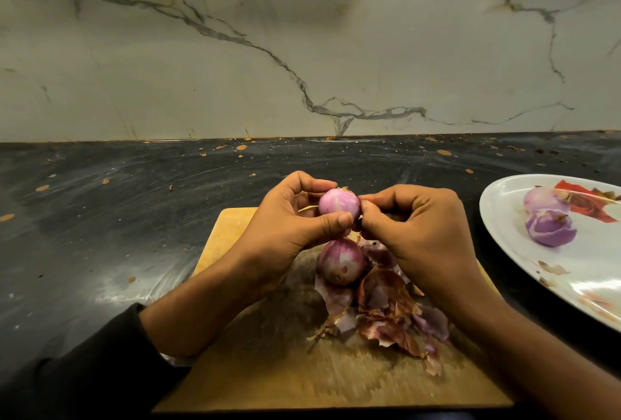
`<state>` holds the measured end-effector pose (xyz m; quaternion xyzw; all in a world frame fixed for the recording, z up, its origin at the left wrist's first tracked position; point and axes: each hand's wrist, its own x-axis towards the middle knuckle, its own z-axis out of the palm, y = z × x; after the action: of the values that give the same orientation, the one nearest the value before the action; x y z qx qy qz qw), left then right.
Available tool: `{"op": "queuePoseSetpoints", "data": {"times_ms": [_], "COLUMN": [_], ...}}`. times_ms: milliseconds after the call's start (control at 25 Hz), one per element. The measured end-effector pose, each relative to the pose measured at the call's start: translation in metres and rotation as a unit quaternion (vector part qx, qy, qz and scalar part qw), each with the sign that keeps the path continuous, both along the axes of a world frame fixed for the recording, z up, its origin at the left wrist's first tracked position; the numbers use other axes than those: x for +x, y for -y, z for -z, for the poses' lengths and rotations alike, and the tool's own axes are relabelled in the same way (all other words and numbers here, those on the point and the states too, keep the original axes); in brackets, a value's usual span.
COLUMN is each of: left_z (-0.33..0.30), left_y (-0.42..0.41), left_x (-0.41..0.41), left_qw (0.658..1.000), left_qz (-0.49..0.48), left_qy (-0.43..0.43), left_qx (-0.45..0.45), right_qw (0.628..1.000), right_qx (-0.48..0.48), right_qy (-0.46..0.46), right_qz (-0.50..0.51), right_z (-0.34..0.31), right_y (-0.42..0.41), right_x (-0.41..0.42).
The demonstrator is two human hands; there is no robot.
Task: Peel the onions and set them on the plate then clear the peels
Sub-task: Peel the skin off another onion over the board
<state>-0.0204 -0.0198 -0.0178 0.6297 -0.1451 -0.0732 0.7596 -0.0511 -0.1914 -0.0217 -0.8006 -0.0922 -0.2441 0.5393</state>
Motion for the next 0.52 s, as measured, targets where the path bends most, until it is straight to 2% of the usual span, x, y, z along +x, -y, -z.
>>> {"op": "queuePoseSetpoints", "data": {"times_ms": [280,520], "left_z": [0.0007,0.003], "left_y": [-0.0023,-0.001], "left_x": [0.0033,0.0024], "left_qw": [1.0,1.0], "left_qz": [-0.005,-0.014], "left_qy": [-0.006,0.015], "left_qx": [-0.015,0.017], "right_qw": [0.998,1.0], "right_qx": [0.025,-0.007], "right_qy": [-0.027,-0.004], "right_qz": [-0.044,-0.008], "right_z": [-0.0015,-0.0011], "right_y": [0.0015,0.0001], "right_x": [0.0,-0.0009]}}
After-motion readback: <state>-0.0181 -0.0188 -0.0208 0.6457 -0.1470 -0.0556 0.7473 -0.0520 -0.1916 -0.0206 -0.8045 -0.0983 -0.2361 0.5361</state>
